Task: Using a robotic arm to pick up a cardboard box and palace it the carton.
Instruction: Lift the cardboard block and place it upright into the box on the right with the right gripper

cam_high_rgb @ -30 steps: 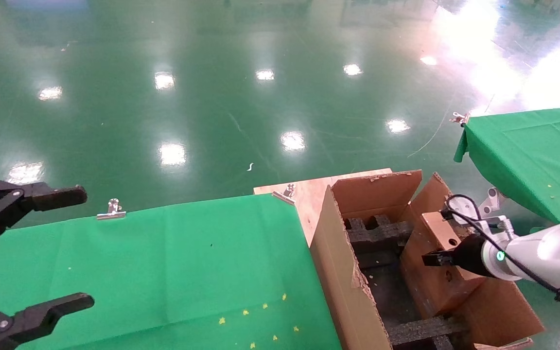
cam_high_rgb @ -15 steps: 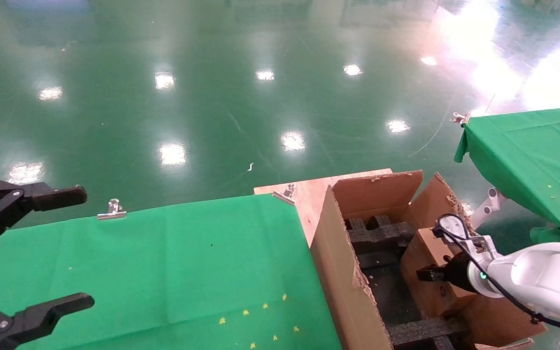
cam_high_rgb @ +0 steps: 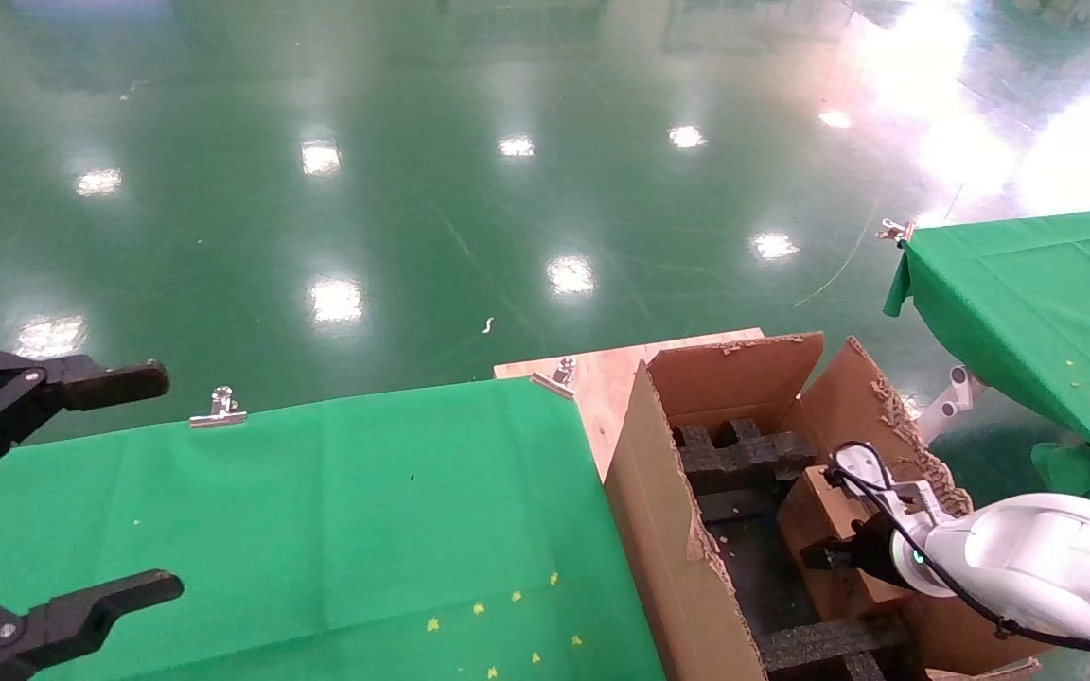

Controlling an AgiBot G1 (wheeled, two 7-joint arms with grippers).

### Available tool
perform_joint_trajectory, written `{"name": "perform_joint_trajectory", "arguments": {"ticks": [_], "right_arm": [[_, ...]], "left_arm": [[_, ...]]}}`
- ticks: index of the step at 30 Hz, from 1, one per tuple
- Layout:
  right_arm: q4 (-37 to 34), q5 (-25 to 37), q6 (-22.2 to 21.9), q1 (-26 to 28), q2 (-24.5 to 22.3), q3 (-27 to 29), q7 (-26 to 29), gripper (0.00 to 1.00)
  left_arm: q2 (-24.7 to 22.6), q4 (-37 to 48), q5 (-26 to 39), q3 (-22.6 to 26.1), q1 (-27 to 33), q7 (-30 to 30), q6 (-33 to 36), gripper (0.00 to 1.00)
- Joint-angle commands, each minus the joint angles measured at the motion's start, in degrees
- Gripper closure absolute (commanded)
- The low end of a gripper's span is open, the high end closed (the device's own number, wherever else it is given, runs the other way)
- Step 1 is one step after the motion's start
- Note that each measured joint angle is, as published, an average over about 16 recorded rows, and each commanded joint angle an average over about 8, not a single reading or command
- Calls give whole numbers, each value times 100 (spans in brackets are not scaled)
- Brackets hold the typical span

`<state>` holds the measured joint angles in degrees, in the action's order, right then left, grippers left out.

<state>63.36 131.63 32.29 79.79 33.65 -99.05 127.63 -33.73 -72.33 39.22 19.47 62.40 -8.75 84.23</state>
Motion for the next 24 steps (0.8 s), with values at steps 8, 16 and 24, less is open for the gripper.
{"name": "perform_joint_trajectory", "arguments": {"ticks": [8,16,24], "right_arm": [[-79,-64,-54,-34,40,-25,-60,0],[-43,-44,-35,11,12,-8,-58,0],[41,-7,34,120,-70,17,-79,0]], "left_arm": [[0,1,-1,0,0,0,-1,0],[0,1,-1,0,0,1,-1,0],[0,2,-2,1,1,1,0,0]]}}
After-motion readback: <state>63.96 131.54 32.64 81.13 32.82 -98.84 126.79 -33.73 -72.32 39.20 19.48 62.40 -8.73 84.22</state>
